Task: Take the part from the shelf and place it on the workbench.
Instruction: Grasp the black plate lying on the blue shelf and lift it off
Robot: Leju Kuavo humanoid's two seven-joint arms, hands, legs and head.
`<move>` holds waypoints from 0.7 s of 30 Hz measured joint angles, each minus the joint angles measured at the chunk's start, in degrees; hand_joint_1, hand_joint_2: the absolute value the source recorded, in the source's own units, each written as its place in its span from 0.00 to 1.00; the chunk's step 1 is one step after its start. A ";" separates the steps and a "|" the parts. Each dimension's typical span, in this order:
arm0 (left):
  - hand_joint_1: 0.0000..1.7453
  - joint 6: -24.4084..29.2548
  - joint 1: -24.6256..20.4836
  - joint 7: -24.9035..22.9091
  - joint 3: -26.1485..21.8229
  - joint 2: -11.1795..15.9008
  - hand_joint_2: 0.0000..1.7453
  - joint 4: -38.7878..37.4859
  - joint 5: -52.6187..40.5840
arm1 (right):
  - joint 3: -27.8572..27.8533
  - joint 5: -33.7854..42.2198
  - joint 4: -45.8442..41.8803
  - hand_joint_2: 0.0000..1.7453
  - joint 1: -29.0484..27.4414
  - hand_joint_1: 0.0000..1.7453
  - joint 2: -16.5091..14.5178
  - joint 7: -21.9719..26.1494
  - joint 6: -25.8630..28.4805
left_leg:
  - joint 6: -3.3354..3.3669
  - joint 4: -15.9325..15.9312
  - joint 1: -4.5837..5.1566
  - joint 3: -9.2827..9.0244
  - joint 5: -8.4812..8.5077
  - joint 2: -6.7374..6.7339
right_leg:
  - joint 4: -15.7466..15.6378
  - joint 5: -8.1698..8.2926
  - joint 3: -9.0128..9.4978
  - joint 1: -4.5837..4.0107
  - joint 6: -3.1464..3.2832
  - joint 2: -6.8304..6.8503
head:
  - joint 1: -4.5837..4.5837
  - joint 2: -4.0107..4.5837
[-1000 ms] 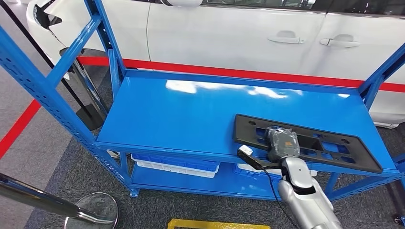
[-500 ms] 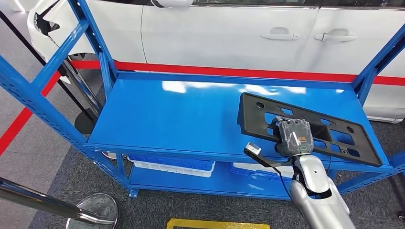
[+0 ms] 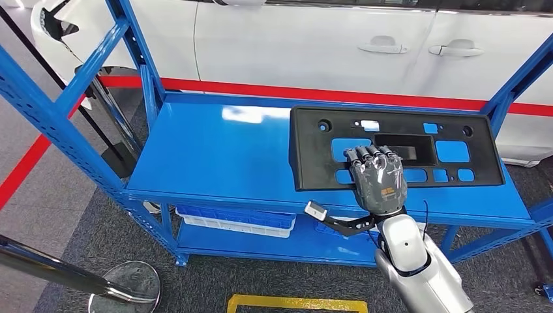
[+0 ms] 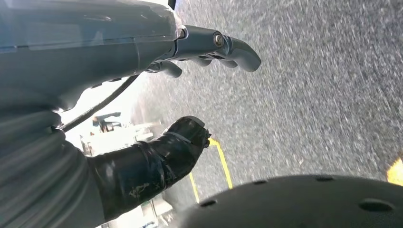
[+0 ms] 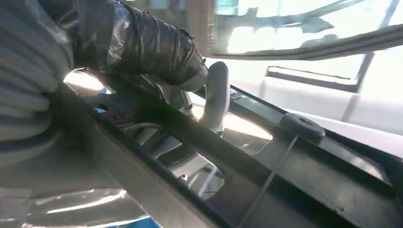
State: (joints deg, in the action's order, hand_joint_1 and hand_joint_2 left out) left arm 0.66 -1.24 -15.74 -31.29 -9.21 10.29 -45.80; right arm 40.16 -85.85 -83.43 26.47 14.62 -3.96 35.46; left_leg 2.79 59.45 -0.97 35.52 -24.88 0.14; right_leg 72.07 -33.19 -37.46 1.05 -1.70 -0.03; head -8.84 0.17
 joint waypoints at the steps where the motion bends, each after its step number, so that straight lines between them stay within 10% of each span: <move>1: 0.00 0.03 -0.03 -0.02 -0.10 -0.04 1.00 0.01 -0.04 | 1.12 0.00 -0.44 1.00 0.66 1.00 0.49 -1.28 0.10 | -0.13 0.19 -0.01 0.28 0.15 0.03 | -4.04 1.58 2.52 0.13 0.01 0.00 | -0.01 0.00; 4: 0.00 0.08 -0.06 -0.09 -0.28 -0.10 1.00 0.01 -0.13 | 4.45 -0.01 -1.74 1.00 3.22 1.00 2.01 -4.18 0.69 | -0.99 0.21 0.04 0.77 0.92 0.12 | -12.69 3.88 7.34 -0.24 0.44 -0.22 | -0.01 0.00; 8: 0.00 0.10 0.05 -0.19 -0.37 -0.12 1.00 0.00 -0.13 | 8.28 -0.02 -2.72 1.00 5.19 1.00 3.18 -5.32 1.13 | -2.31 0.30 -0.11 1.49 1.06 0.25 | -13.65 5.48 6.38 -0.48 1.94 -0.09 | -0.01 0.00; 12: 0.00 0.07 0.04 -0.23 -0.46 -0.12 1.00 0.00 -0.05 | 10.85 -0.02 -3.90 1.00 6.04 1.00 3.70 -5.99 1.08 | -2.66 11.45 -0.14 5.17 -8.51 0.19 | -13.87 7.68 3.78 -0.67 3.46 0.15 | -0.03 0.00; 14: 0.00 0.04 0.02 -0.18 -0.60 -0.12 1.00 0.00 0.06 | 11.71 -0.02 -4.43 1.00 5.83 1.00 3.86 -5.90 0.85 | -2.64 15.86 -0.06 5.23 -9.46 0.18 | -13.50 8.63 2.15 -1.05 3.54 0.20 | -0.03 0.00; 19: 0.00 -0.04 -0.12 0.09 -1.09 -0.06 1.00 0.00 0.31 | 12.21 0.01 -6.32 1.00 5.02 1.00 4.18 -4.86 0.48 | -1.02 1.41 0.83 -6.27 -5.86 0.19 | -12.29 10.50 -0.82 -1.65 2.99 0.27 | -0.02 0.00; 21: 0.00 -0.08 -0.14 0.22 -1.40 -0.05 1.00 0.00 0.48 | 12.21 0.09 -7.06 1.00 4.90 1.00 4.42 -4.44 0.46 | -0.77 -1.16 1.10 -7.34 -6.10 0.21 | -12.31 11.38 -1.08 -1.48 2.36 0.32 | -0.02 0.00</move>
State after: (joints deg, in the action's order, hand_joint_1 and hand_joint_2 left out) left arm 0.58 -1.38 -15.52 -32.69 -9.26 10.29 -45.31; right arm 52.37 -85.76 -90.49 31.38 19.04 -8.40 35.92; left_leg 2.02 58.29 0.13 28.18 -30.97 0.34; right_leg 59.76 -21.81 -38.55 -0.43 0.66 0.29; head -8.86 0.17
